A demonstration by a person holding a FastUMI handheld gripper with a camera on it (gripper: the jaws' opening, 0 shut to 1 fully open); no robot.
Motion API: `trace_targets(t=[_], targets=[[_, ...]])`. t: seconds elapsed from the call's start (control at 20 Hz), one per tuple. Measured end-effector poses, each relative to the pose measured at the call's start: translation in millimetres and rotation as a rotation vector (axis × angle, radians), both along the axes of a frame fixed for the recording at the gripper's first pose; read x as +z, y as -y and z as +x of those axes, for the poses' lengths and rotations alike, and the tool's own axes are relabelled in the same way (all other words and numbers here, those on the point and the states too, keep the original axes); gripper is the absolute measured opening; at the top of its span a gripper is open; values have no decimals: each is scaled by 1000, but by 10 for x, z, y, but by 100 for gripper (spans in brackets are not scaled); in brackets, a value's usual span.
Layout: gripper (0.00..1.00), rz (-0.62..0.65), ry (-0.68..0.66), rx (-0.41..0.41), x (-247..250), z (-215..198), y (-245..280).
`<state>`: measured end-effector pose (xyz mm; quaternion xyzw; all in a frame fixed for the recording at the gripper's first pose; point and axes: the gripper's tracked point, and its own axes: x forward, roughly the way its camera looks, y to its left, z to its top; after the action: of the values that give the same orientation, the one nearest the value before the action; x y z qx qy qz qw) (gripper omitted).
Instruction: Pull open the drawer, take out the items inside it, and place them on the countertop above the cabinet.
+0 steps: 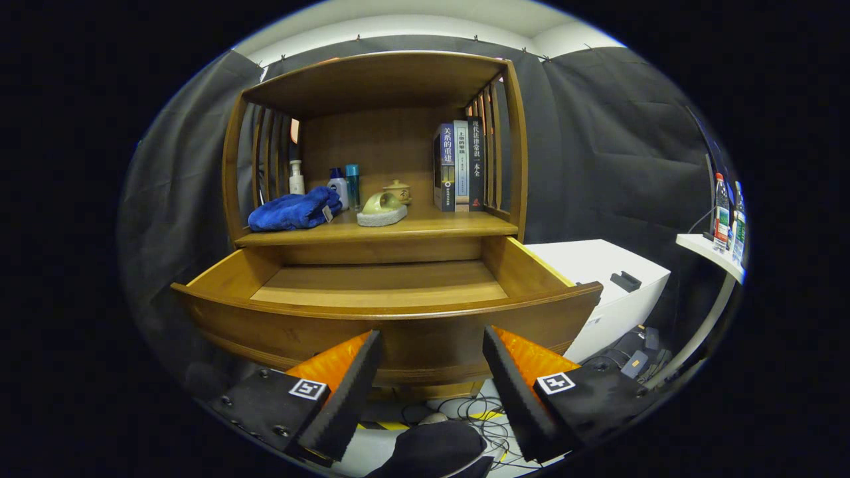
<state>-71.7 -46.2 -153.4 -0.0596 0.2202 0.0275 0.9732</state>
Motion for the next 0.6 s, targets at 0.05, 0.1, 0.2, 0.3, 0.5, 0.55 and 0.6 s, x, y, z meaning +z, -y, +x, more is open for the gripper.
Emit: trace_targets(t=[0.05,0.1,0.2,0.3,0.5,0.55,0.6], targets=[[99,0,-1,1,-13,-2,-14],[99,-2,1,-1,-16,8,-24],[99,2,-1,1,-39,34,-62],[98,-8,-10,6,-79,33,-77],[96,-12,-17,3,-78,95,-76],[96,-9,-15,-5,-76,117,-58],[96,-6,-15,-10,-72,144,-52]])
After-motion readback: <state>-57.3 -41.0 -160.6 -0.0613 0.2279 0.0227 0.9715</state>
